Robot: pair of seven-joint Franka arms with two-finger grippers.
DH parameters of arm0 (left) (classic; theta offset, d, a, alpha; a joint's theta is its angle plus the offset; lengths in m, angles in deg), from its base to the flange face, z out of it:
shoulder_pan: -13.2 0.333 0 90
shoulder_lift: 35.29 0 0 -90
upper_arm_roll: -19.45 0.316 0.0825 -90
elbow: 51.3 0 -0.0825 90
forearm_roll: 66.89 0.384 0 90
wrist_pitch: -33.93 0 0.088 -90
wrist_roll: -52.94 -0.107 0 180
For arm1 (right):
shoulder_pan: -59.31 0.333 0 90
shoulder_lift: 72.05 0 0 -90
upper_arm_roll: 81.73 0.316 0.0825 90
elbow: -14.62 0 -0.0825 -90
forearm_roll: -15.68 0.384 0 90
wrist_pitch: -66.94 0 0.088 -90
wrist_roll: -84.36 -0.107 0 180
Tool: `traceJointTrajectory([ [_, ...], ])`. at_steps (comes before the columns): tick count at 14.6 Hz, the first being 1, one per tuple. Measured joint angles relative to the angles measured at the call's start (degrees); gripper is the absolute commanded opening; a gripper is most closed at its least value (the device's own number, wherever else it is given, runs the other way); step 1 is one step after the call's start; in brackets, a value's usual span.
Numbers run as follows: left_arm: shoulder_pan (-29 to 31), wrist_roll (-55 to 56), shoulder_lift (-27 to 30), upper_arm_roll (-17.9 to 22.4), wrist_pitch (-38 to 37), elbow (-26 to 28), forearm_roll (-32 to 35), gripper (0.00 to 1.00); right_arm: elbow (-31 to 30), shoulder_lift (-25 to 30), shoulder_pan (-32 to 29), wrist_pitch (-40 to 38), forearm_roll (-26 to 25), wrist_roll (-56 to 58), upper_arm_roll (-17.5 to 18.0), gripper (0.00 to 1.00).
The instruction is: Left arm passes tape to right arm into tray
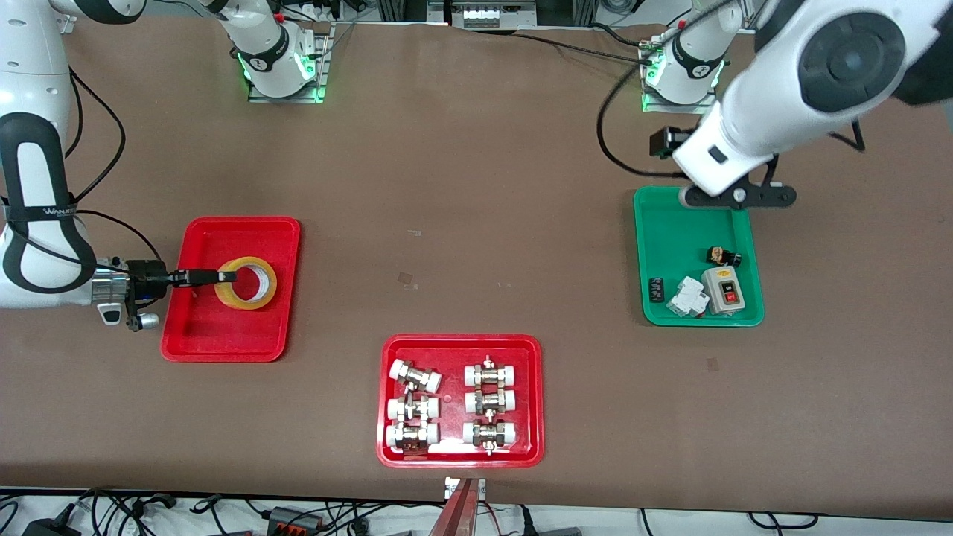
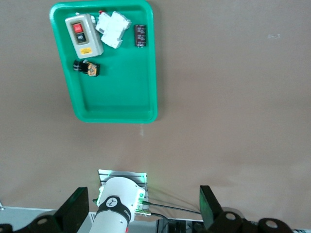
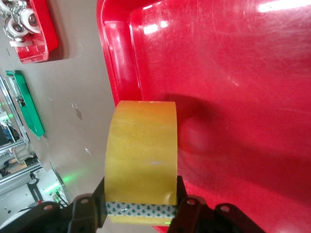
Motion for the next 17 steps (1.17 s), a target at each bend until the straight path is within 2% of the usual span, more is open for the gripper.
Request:
traceJointTrajectory([
  [3, 1.6, 0.0, 4.2, 0.1, 2.0, 5.0, 0.0, 1.0, 0.0, -0.1, -0.2, -0.1, -0.4, 0.6, 0.1, 1.0],
  [5, 2.3, 0.0, 5.5, 0.2, 2.8, 7.0, 0.0, 1.0, -0.1, -0.3, -0.1, -0.1, -3.6, 0.6, 0.3, 1.0],
  [9, 2.3, 0.0, 5.7, 0.2, 3.5, 7.5, 0.0, 1.0, 0.2, 0.0, 0.1, 1.0, -11.7, 0.9, 0.8, 1.0],
  [13, 2.3, -0.8, 5.8, 2.2, 3.9, 7.6, 0.0, 1.0, 0.2, -0.1, 0.7, 2.9, -13.9, 1.0, 1.0, 1.0],
  [14, 1.7, -2.8, 5.8, 4.8, 4.8, 7.6, -0.1, 1.0, 0.2, -0.1, 0.9, 2.9, -14.0, 1.0, 1.1, 1.0],
  [15, 0.2, -6.4, 6.0, 9.5, 6.2, 7.6, -0.8, 1.0, 0.2, -0.1, 1.1, 3.0, -14.0, 1.0, 1.1, 1.0],
  [17, -4.0, -15.3, 6.2, 22.1, 8.0, 7.6, -3.0, 1.0, 0.4, -0.1, 1.4, 3.3, -14.1, 1.2, 1.1, 1.0],
])
